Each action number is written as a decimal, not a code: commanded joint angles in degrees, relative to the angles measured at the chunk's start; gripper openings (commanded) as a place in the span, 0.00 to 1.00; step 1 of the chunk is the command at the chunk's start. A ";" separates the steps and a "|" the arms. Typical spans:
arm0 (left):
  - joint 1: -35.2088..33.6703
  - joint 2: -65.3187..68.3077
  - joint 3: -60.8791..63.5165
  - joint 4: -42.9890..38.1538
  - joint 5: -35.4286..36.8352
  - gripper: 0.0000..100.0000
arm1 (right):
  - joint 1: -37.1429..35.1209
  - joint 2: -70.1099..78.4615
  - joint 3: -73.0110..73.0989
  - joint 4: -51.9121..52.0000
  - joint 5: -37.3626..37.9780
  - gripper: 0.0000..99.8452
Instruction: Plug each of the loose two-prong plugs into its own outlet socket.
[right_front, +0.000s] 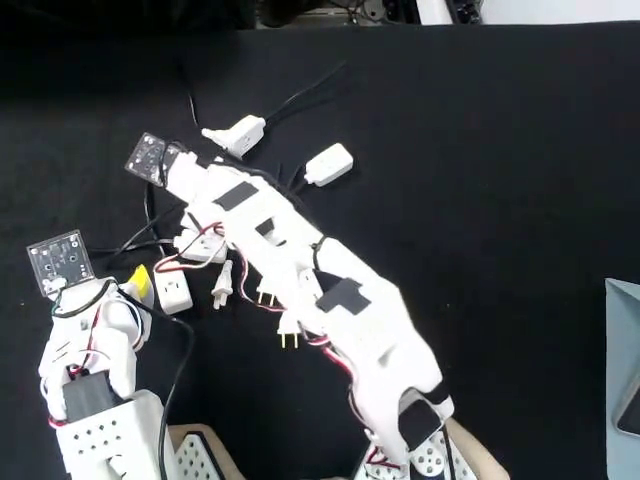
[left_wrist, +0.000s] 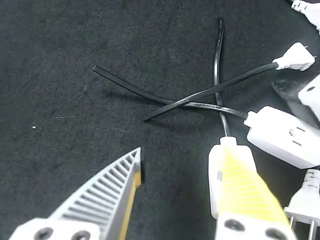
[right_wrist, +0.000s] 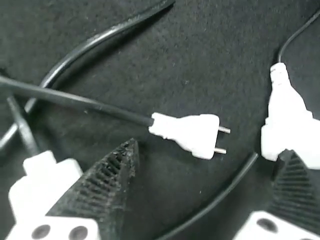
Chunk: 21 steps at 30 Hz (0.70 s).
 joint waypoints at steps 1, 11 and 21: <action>-0.31 -0.35 -0.48 -1.32 -0.70 0.25 | -0.62 1.98 -6.20 -4.22 0.26 0.41; -0.31 -0.35 -0.48 -1.32 -0.70 0.25 | 3.08 8.13 -11.30 -9.58 4.13 0.07; -0.31 -0.35 -0.40 -1.32 -0.70 0.25 | 2.81 -0.66 -9.19 -1.14 4.04 0.01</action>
